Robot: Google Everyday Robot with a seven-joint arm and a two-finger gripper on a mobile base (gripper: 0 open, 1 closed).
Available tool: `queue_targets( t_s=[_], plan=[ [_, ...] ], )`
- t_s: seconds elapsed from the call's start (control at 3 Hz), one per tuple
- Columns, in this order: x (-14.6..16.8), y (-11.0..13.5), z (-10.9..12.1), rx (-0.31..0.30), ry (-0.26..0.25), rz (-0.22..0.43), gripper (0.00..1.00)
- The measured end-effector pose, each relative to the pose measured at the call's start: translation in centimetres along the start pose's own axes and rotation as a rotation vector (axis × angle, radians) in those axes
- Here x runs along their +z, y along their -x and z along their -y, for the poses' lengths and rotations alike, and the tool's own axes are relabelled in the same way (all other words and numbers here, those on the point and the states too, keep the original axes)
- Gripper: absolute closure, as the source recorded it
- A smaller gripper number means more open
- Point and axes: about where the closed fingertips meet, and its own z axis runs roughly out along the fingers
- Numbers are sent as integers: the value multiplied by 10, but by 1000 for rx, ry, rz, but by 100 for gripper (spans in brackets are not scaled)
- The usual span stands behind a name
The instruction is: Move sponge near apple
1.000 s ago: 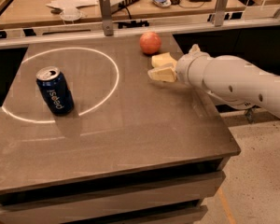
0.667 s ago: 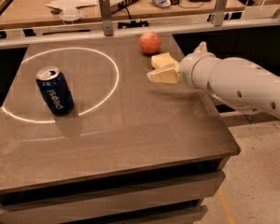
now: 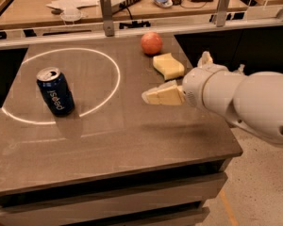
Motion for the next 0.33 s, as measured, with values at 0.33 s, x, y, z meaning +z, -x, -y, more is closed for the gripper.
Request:
queue_targets(
  t_s=[0.33],
  plan=[
    [-33, -13, 2, 59, -5, -21, 0]
  ],
)
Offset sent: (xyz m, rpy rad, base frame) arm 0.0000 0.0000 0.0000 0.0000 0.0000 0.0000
